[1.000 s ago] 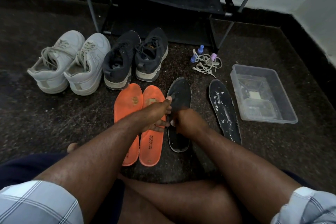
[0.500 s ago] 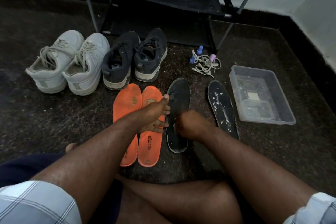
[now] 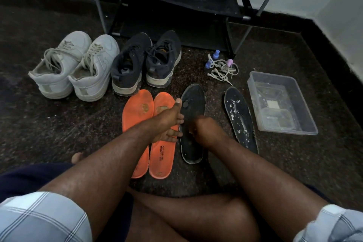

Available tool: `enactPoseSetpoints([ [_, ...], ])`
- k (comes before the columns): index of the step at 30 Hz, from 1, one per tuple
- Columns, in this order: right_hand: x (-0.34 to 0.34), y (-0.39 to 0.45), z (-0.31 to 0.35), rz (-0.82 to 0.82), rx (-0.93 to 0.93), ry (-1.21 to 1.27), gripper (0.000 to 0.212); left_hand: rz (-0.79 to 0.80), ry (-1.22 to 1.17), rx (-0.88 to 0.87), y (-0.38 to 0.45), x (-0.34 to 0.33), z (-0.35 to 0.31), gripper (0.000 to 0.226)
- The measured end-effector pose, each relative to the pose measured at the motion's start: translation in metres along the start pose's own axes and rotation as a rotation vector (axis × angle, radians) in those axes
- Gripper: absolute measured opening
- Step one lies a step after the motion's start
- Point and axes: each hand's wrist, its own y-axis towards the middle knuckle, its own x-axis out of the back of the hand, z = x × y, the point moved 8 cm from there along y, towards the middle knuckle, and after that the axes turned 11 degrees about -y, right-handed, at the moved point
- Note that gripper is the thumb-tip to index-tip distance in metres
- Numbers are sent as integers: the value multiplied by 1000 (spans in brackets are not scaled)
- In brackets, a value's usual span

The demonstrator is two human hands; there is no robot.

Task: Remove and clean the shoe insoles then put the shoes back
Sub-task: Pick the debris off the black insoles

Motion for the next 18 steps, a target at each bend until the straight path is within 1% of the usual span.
enactPoseSetpoints([
  [1, 0, -1, 3, 8, 16, -4, 13, 1, 0, -2, -1, 0, 0, 82],
  [4, -11, -13, 27, 142, 157, -72, 20, -23, -31, -24, 1, 2, -2, 79],
  [5, -12, -14, 29, 142, 169, -62, 20, -31, -38, -29, 1, 3, -2, 78],
  [8, -4, -2, 7, 24, 33, 37, 16, -35, -17, -29, 1, 2, -2, 79],
  [9, -3, 0, 3, 8, -2, 42, 14, -28, -8, -28, 0, 1, -2, 80],
  [10, -4, 0, 4, 19, 3, 45, 13, -24, -3, -27, -2, 0, -2, 80],
  [13, -19, -8, 17, 140, 102, 25, 14, -20, -8, -28, -3, 0, -2, 80],
  [15, -18, -7, 14, 118, 98, 67, 13, -19, -13, -19, -3, 0, -2, 80],
  [18, -5, -1, -4, 14, 12, 124, 10, -22, -3, -15, -4, -1, -1, 81],
])
